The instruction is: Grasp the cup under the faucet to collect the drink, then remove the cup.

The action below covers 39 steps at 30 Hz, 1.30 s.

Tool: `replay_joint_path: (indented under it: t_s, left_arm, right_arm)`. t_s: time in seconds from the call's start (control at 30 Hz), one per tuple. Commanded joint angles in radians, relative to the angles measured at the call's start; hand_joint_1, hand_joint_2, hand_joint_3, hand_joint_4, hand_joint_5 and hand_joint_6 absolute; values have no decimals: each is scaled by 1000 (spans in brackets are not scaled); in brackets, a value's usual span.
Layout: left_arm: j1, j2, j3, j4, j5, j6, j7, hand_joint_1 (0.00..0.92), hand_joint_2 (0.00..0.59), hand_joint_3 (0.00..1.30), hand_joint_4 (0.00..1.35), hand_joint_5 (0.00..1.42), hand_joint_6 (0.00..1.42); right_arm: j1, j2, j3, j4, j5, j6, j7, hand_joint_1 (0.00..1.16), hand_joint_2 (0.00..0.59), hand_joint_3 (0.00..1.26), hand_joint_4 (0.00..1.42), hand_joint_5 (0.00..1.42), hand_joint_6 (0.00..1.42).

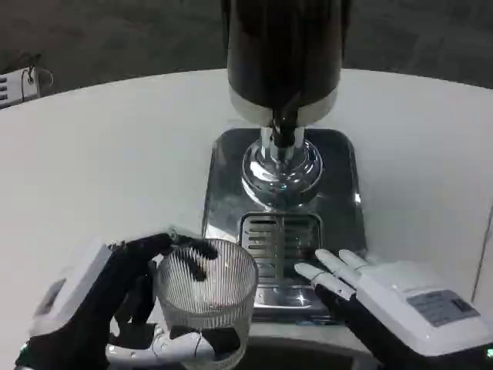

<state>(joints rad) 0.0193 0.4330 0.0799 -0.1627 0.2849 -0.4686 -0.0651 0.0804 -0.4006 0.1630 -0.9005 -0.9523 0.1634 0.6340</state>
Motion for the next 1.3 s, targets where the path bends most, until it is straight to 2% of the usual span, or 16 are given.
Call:
replay_joint_path:
  t_s: [0.03,0.43,0.83,1.07,1.3]
  left_arm:
    - [2,5,12,-8,-20,-36,-6,612,0,980,1098,1314,1424]
    - [17,4,19,-10,-32,-49,-14,612,0,980,1108,1314,1424]
    - [11,-5,19,-3,-25,-43,-11,613,0,980,1109,1314,1424]
    - [-22,-33,19,28,4,-19,15,613,0,980,1110,1314,1424]
    - [-108,-70,-6,107,61,-19,51,613,0,980,1110,1314,1424]
  right_arm:
    - [-1,14,3,0,-9,-4,24,573,434,105,0,0,0]
    - [17,44,3,-19,-33,-7,52,568,434,105,0,0,0]
    - [30,54,-9,-31,-34,-3,60,568,434,105,0,0,0]
    - [38,66,-13,-36,-42,-2,64,560,436,105,0,0,0]
    - [35,82,-23,-38,-42,-1,66,549,437,105,0,0,0]
